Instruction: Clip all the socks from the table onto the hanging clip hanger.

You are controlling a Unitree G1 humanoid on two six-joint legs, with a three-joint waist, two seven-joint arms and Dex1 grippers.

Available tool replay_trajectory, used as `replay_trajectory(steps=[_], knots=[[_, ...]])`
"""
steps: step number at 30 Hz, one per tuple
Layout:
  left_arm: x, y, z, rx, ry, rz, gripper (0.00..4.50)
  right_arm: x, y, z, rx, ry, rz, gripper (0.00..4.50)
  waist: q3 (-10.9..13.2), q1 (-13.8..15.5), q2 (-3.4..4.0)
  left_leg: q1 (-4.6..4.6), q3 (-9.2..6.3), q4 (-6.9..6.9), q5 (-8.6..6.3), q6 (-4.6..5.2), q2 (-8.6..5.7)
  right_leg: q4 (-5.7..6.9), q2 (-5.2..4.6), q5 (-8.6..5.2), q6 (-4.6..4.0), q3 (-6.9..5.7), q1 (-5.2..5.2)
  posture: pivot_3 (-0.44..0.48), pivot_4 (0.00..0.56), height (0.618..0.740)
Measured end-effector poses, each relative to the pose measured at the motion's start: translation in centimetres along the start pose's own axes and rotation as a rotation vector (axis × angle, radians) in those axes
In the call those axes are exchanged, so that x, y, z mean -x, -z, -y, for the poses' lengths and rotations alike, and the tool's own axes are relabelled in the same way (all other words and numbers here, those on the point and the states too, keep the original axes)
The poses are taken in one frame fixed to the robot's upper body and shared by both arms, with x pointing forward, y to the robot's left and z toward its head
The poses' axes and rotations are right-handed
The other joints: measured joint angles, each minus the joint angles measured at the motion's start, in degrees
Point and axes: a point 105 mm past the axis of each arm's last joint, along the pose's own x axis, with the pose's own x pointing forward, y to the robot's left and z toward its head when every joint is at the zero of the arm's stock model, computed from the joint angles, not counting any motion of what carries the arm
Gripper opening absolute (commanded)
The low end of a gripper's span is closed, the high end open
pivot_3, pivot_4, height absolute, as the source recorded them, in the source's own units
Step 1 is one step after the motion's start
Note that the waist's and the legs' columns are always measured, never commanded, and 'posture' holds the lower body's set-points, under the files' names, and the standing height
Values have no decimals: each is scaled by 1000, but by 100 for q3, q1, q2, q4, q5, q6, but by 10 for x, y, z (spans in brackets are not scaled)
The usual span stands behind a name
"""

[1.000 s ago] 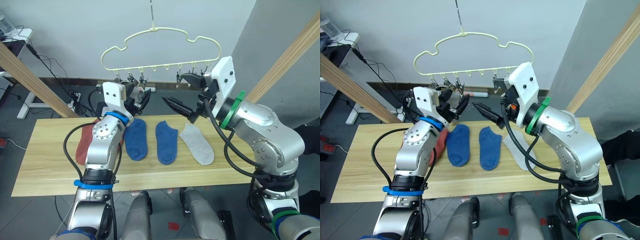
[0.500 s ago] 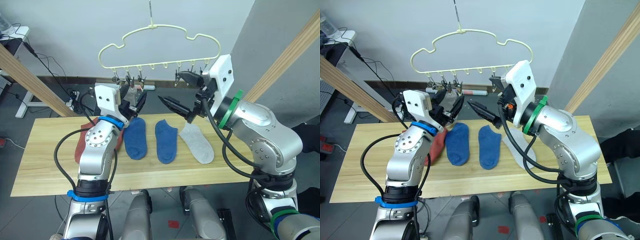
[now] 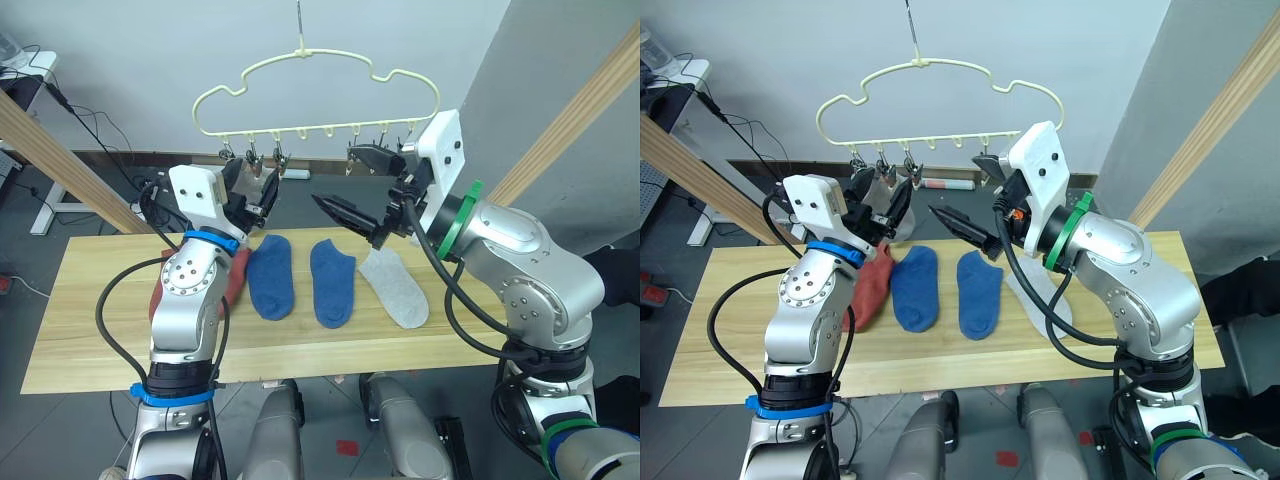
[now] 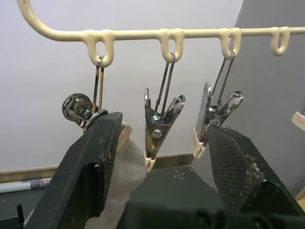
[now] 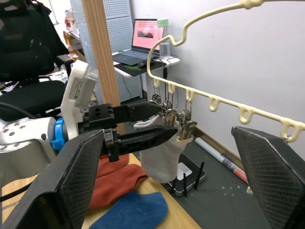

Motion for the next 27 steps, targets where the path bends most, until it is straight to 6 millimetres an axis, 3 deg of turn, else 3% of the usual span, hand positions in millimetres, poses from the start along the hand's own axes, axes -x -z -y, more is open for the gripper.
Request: replay_trajectory(steps=[2, 5, 12, 27], knots=[[0, -1, 0, 0, -5, 2, 3110, 0, 0, 0, 0, 0, 0, 4500, 0, 0, 0, 0, 1, -1, 0, 0, 0, -1, 0, 0, 0, 1, 0, -134, 385, 740], [0, -1, -1, 0, -9, 3, 2549, 0, 0, 0, 1, 1, -1, 4500, 0, 0, 0, 0, 1, -6, 0, 0, 0, -4, 0, 0, 0, 0, 0, -134, 384, 740], [-2, -4, -1, -2, -12, 16, 494, 0, 0, 0, 1, 3, -2, 4500, 0, 0, 0, 0, 1, -12, 0, 0, 0, -9, 0, 0, 0, 0, -1, -135, 381, 740], [-12, -6, -3, 2, -10, 24, 494, 0, -1, 2, 6, 16, -2, 4500, 0, 1, 0, 0, 3, -27, 0, 0, -2, -20, 0, 0, 1, 0, -2, -140, 382, 740]])
